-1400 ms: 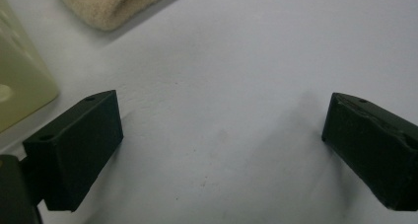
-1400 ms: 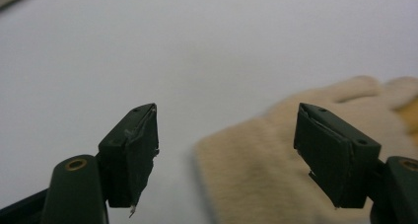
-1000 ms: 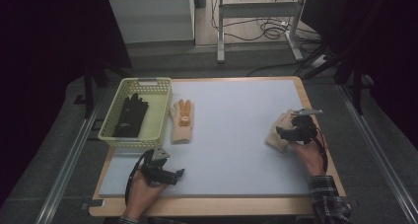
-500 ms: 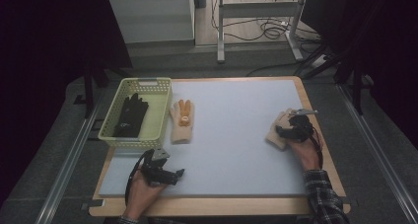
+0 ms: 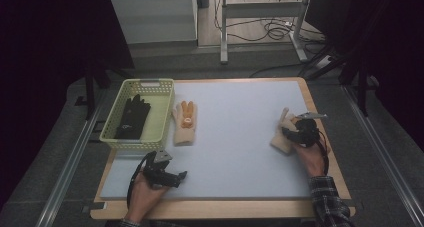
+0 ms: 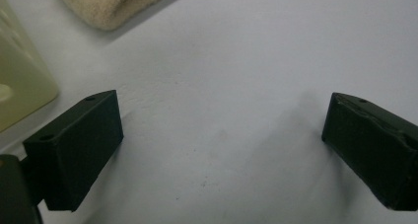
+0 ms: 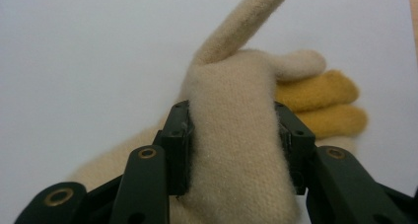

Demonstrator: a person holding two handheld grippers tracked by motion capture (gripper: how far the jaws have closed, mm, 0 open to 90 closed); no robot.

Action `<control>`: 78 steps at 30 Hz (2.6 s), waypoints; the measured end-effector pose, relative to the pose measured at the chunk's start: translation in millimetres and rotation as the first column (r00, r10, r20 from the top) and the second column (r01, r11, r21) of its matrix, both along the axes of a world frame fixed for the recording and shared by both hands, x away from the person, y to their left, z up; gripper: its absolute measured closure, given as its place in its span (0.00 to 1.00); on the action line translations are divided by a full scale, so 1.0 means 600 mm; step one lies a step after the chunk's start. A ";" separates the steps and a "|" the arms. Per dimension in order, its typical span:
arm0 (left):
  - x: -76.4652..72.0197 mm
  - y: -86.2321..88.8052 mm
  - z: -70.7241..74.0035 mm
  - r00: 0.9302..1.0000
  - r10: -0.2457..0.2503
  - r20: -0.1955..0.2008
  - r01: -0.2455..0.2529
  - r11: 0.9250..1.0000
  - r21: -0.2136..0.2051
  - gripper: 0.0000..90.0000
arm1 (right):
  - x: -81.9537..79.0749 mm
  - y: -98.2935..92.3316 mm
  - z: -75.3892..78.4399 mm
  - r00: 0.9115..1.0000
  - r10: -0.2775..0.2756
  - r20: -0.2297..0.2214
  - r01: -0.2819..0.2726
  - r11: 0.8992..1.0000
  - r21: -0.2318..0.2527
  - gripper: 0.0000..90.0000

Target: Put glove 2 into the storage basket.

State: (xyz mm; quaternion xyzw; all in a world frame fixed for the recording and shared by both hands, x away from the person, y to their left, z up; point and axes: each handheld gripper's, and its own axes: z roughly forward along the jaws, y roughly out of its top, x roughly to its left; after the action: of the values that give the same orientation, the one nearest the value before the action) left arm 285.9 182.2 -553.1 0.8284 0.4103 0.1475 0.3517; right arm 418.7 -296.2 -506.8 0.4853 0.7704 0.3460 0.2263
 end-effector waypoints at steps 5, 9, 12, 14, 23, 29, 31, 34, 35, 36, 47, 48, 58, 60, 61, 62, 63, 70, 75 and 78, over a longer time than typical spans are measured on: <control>0.000 0.000 0.000 1.000 0.001 0.000 -0.001 1.000 0.000 0.03 | -0.028 0.015 0.023 0.999 0.050 0.018 -0.051 0.997 0.049 0.63; 0.000 0.000 0.000 1.000 0.001 0.000 -0.001 1.000 -0.001 0.03 | -0.050 0.039 0.041 0.993 0.117 0.033 -0.119 0.990 0.079 0.62; 0.000 0.000 0.000 1.000 0.001 0.000 -0.001 1.000 0.000 0.03 | -0.067 0.062 0.051 0.985 0.166 0.036 -0.169 0.980 0.100 0.62; 0.000 0.000 0.000 1.000 0.001 0.000 -0.001 1.000 0.000 0.03 | -0.078 0.080 0.056 0.979 0.200 0.038 -0.203 0.974 0.100 0.62; 0.000 0.000 0.000 1.000 0.003 0.003 -0.003 1.000 -0.002 0.03 | -0.108 0.173 0.079 0.939 0.339 0.047 -0.343 0.930 0.135 0.61; 0.000 0.000 0.000 1.000 0.003 0.003 -0.003 1.000 -0.005 0.03 | -0.111 0.239 0.068 0.917 0.396 0.041 -0.398 0.906 0.143 0.60; 0.000 0.000 0.000 1.000 0.002 0.003 -0.002 1.000 -0.004 0.03 | -0.108 0.258 0.055 0.913 0.406 0.020 -0.405 0.902 0.149 0.60; 0.000 0.000 0.000 1.000 0.000 0.003 0.000 1.000 0.001 0.03 | -0.102 0.277 0.032 0.909 0.416 -0.006 -0.410 0.899 0.154 0.56; 0.000 0.000 0.000 1.000 0.001 0.002 -0.001 1.000 -0.001 0.03 | -0.100 0.281 0.026 0.907 0.421 -0.015 -0.414 0.898 0.149 0.52; 0.000 0.000 0.000 1.000 0.001 0.002 -0.001 1.000 0.000 0.03 | -0.099 0.285 0.019 0.904 0.426 -0.024 -0.419 0.897 0.139 0.48; 0.000 0.000 0.000 1.000 0.001 0.002 -0.001 1.000 0.000 0.03 | -0.102 0.243 0.016 0.922 0.386 -0.011 -0.382 0.917 0.116 0.40; 0.000 0.000 0.000 1.000 0.001 0.002 -0.001 1.000 0.000 0.03 | -0.105 0.234 0.016 0.924 0.382 -0.019 -0.378 0.920 0.108 0.45; 0.000 0.000 0.000 1.000 0.000 0.002 0.000 1.000 0.000 0.03 | -0.120 0.202 -0.009 0.925 0.377 -0.043 -0.372 0.924 0.087 0.76; -0.001 0.000 0.000 1.000 0.001 0.002 -0.001 1.000 0.000 0.03 | -0.121 0.201 -0.013 0.928 0.370 -0.042 -0.367 0.928 0.066 0.77; 0.000 0.000 0.000 1.000 0.001 0.002 -0.001 1.000 0.000 0.03 | -0.120 0.201 -0.013 0.929 0.367 -0.041 -0.364 0.929 0.063 0.78; 0.000 0.000 0.000 1.000 0.001 0.002 -0.001 1.000 0.000 0.03 | -0.119 0.199 -0.013 0.931 0.363 -0.037 -0.361 0.931 0.062 0.78; 0.000 0.000 0.000 1.000 0.001 0.002 -0.001 1.000 0.000 0.03 | -0.117 0.198 -0.012 0.933 0.358 -0.036 -0.355 0.933 0.063 0.78; 0.000 0.000 0.000 1.000 0.001 0.002 -0.001 1.000 0.000 0.03 | -0.073 0.210 -0.002 0.947 0.319 -0.023 -0.316 0.945 0.084 0.83; -0.001 0.000 0.000 1.000 0.001 0.003 -0.001 1.000 -0.001 0.03 | -0.020 0.233 -0.020 0.953 0.297 -0.061 -0.288 0.950 0.119 0.75; -0.001 0.000 0.000 1.000 0.001 0.003 -0.001 1.000 -0.001 0.03 | -0.005 0.243 -0.037 0.953 0.288 -0.093 -0.281 0.957 0.077 0.85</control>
State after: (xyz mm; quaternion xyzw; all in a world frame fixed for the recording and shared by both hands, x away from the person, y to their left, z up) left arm 285.6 182.2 -553.2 0.8278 0.4102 0.1487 0.3526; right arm 415.6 -150.4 -529.3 0.3934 0.8316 0.3736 0.1184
